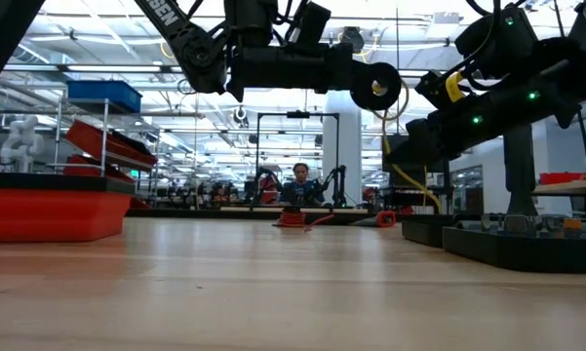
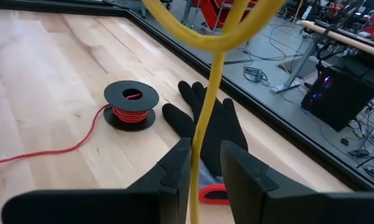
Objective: Coil cords
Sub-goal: Coil the yellow wire onto the spool
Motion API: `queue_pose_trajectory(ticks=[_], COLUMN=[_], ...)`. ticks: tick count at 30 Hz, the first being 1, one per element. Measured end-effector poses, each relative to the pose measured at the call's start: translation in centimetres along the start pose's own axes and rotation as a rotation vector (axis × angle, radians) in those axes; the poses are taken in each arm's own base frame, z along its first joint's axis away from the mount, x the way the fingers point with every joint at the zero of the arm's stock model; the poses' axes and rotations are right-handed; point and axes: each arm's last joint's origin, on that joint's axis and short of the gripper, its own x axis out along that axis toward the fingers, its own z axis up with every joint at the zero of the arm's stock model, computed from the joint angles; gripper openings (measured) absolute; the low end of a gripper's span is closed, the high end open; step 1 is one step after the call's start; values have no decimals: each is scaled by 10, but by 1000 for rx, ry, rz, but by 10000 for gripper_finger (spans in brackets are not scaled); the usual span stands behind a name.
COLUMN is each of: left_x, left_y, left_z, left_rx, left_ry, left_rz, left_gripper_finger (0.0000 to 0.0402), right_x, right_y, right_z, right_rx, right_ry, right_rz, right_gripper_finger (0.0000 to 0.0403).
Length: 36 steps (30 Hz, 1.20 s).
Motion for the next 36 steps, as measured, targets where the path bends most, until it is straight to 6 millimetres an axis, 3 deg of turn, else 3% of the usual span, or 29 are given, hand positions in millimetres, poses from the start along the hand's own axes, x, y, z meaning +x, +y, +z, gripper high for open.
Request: queue_pose_trajectory(ticks=[13, 20, 23, 27, 36], left_x=[0, 0, 0, 0, 1], left_y=[-3, -3, -3, 0, 1], left_z=[3, 4, 3, 4, 7], left_rx=[-19, -22, -22, -24, -23], left_ry=[-24, -26, -26, -42, -70], left_rz=[-6, -10, -9, 3, 16], left_gripper_finger=[6, 6, 6, 6, 6], right_x=[0, 0, 2, 11, 41], right_y=[0, 0, 2, 10, 32], right_z=[0, 1, 5, 11, -3], right_rx=[3, 8, 39, 56, 62], right_ry=[-2, -3, -12, -10, 92], right_rz=[1, 0, 2, 6, 21], right_gripper_finger=[72, 10, 5, 3, 1])
